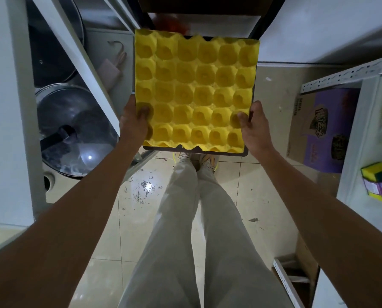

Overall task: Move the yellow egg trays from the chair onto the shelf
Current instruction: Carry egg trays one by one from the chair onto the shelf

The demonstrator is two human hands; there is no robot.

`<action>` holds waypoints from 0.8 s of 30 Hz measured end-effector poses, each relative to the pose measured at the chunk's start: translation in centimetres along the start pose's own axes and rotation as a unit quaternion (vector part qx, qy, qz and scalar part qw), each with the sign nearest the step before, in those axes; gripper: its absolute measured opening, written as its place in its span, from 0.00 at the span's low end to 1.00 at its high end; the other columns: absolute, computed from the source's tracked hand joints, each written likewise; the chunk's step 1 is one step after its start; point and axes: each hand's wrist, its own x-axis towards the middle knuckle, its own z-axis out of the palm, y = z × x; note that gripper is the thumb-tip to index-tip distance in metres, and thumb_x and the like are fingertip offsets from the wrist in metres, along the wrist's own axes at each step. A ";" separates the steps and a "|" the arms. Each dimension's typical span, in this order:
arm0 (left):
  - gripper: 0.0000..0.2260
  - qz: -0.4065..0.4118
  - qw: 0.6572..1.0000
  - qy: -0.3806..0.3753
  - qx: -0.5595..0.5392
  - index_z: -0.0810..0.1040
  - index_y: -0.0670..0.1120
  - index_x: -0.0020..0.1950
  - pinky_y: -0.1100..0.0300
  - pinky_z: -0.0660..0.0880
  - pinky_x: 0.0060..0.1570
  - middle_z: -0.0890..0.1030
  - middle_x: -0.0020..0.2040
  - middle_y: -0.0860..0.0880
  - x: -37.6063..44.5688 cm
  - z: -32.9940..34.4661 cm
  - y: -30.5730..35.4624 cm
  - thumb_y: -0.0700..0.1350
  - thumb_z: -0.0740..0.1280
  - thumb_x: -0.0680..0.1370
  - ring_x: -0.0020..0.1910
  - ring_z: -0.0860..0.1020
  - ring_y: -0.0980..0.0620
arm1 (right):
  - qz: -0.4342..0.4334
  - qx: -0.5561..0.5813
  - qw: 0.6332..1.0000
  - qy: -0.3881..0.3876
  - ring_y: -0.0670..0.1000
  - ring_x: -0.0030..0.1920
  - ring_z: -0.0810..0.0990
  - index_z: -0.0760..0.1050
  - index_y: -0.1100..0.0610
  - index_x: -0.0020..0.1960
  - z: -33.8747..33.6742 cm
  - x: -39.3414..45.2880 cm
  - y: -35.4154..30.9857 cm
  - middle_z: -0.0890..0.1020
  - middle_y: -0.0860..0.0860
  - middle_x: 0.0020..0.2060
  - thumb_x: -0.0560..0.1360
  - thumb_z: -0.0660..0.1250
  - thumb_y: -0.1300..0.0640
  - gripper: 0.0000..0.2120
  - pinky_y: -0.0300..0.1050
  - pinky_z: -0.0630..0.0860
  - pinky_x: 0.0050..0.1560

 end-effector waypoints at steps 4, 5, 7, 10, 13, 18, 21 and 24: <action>0.10 0.044 0.999 -0.021 0.021 0.71 0.43 0.62 0.43 0.78 0.49 0.77 0.48 0.46 -1.4 0.3 -0.3 0.39 0.58 0.81 0.44 0.77 0.47 | 0.013 -0.018 1.000 -0.010 0.51 0.36 0.72 0.60 0.58 0.52 -0.2 -3.5 0.7 0.70 0.49 0.36 0.85 0.60 0.57 0.09 0.46 0.65 0.36; 0.13 0.053 0.998 -0.034 0.023 0.71 0.43 0.66 0.44 0.78 0.51 0.78 0.51 0.45 -1.8 0.5 -0.3 0.38 0.59 0.82 0.47 0.78 0.46 | 0.020 -0.021 1.000 -0.003 0.52 0.35 0.71 0.59 0.58 0.52 -0.3 -4.4 1.0 0.69 0.48 0.35 0.85 0.59 0.58 0.09 0.46 0.64 0.35; 0.17 0.074 0.995 -0.051 0.033 0.70 0.41 0.72 0.47 0.76 0.57 0.78 0.60 0.41 -2.8 1.2 -0.1 0.38 0.60 0.83 0.57 0.78 0.41 | 0.042 -0.017 0.999 0.013 0.50 0.35 0.72 0.60 0.59 0.53 -0.7 -6.3 2.0 0.69 0.48 0.35 0.85 0.58 0.59 0.07 0.45 0.65 0.33; 0.17 0.127 0.989 -0.045 0.060 0.69 0.40 0.73 0.55 0.73 0.57 0.76 0.63 0.43 -4.5 2.8 0.5 0.40 0.60 0.84 0.58 0.75 0.48 | 0.074 0.008 0.996 0.044 0.50 0.36 0.74 0.61 0.58 0.53 -1.2 -9.7 4.2 0.73 0.49 0.38 0.85 0.58 0.60 0.05 0.44 0.67 0.33; 0.18 0.145 0.984 -0.068 0.079 0.68 0.42 0.75 0.56 0.71 0.57 0.77 0.64 0.42 -6.0 4.1 1.0 0.43 0.60 0.85 0.60 0.75 0.48 | 0.108 0.053 0.988 0.096 0.51 0.38 0.73 0.63 0.60 0.51 -1.2 -13.1 6.1 0.72 0.51 0.38 0.84 0.59 0.60 0.06 0.45 0.69 0.37; 0.19 0.174 0.973 -0.151 0.025 0.67 0.46 0.76 0.55 0.70 0.65 0.74 0.67 0.51 -8.7 5.4 1.3 0.45 0.59 0.85 0.64 0.72 0.51 | 0.144 0.098 0.966 0.192 0.53 0.40 0.74 0.65 0.66 0.52 -1.3 -19.7 7.6 0.72 0.57 0.40 0.83 0.61 0.60 0.09 0.50 0.72 0.39; 0.21 0.182 0.962 -0.196 0.046 0.64 0.46 0.78 0.57 0.68 0.67 0.72 0.72 0.49 -10.4 4.9 2.1 0.46 0.59 0.85 0.69 0.71 0.50 | 0.159 0.107 0.949 0.249 0.51 0.39 0.73 0.66 0.65 0.52 -1.1 -24.6 6.3 0.72 0.54 0.39 0.83 0.61 0.59 0.09 0.47 0.69 0.38; 0.24 0.196 0.947 -0.244 0.068 0.62 0.46 0.80 0.56 0.65 0.70 0.69 0.76 0.48 -13.0 4.1 3.4 0.48 0.60 0.85 0.74 0.68 0.47 | 0.190 0.111 0.928 0.300 0.49 0.35 0.72 0.64 0.60 0.50 -1.3 -30.0 5.1 0.71 0.50 0.35 0.84 0.61 0.57 0.09 0.44 0.67 0.34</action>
